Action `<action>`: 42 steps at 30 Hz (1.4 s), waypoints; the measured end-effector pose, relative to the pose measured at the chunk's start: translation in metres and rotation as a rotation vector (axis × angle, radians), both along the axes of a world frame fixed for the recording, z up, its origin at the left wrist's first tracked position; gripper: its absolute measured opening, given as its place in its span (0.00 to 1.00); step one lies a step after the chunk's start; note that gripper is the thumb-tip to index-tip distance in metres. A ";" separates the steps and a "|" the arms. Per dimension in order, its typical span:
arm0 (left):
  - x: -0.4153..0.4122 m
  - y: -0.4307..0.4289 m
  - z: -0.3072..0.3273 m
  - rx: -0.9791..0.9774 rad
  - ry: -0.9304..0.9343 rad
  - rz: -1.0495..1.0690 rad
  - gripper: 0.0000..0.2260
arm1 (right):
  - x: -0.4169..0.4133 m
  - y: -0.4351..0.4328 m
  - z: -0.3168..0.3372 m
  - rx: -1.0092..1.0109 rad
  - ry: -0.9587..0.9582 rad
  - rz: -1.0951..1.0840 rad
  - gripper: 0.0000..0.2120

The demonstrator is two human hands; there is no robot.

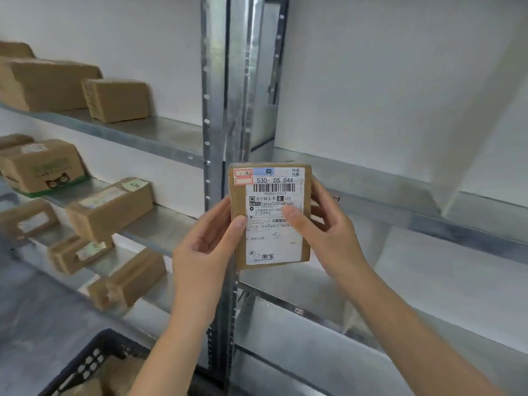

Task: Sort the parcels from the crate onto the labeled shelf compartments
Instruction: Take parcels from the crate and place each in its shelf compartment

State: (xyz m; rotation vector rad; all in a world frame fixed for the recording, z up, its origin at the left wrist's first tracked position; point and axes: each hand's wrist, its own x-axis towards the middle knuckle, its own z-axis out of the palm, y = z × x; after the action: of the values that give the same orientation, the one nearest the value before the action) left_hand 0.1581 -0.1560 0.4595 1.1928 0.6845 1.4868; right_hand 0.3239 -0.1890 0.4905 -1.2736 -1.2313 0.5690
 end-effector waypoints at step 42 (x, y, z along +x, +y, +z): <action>0.454 -0.273 0.059 0.261 -0.020 -0.701 0.24 | 0.397 -0.380 0.042 0.123 -0.044 -0.546 0.24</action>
State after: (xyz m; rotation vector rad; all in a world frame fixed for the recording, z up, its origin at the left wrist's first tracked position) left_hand 0.6120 -0.4291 0.5184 1.4212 0.0256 1.0005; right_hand 0.7211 -0.5693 0.5327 -1.4453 -0.8815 0.0695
